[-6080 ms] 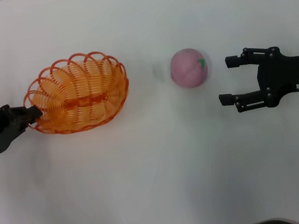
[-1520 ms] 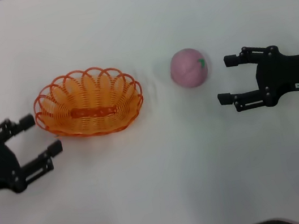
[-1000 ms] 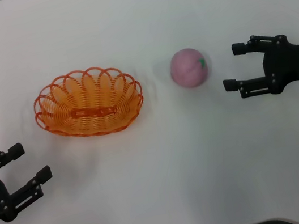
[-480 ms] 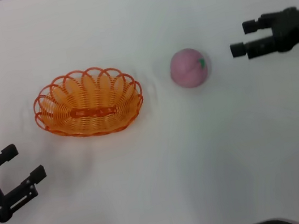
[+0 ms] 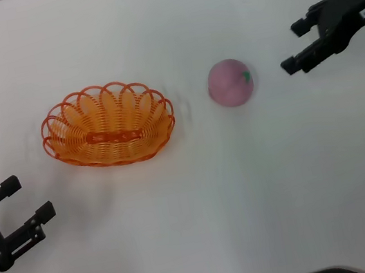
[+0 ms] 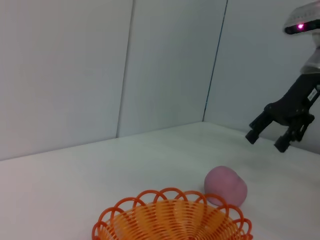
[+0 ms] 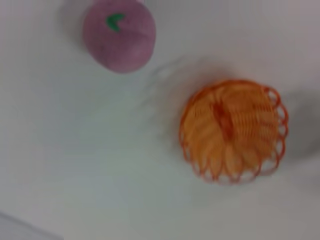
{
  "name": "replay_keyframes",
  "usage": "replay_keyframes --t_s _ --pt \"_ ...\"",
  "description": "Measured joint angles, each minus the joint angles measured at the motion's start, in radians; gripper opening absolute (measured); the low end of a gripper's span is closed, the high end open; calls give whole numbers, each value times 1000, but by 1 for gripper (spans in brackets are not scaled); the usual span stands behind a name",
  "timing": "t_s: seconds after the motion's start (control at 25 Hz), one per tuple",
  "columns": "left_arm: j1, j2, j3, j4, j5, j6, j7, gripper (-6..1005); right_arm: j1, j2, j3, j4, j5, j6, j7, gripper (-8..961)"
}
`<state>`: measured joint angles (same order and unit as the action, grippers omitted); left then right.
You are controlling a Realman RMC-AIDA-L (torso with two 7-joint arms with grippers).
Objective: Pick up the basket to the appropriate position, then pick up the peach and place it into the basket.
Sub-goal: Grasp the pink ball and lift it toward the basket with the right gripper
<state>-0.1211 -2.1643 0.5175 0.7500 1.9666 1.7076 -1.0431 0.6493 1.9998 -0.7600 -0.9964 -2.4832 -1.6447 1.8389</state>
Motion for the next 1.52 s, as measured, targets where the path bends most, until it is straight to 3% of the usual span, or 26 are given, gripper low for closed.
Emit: replay_keyframes --t_s 0.28,0.68,0.92,1.52 --pt "0 0 1 0 0 1 0 750 73 34 -165 -5 -109 77 -11 934" --pt "-3 0 2 0 0 8 0 749 99 93 -306 25 -118 214 -8 935" --pt "-2 0 1 0 0 9 0 750 100 94 -370 93 -69 284 -6 935" --pt "0 -2 6 0 1 10 0 750 98 97 -391 141 -67 393 -1 931"
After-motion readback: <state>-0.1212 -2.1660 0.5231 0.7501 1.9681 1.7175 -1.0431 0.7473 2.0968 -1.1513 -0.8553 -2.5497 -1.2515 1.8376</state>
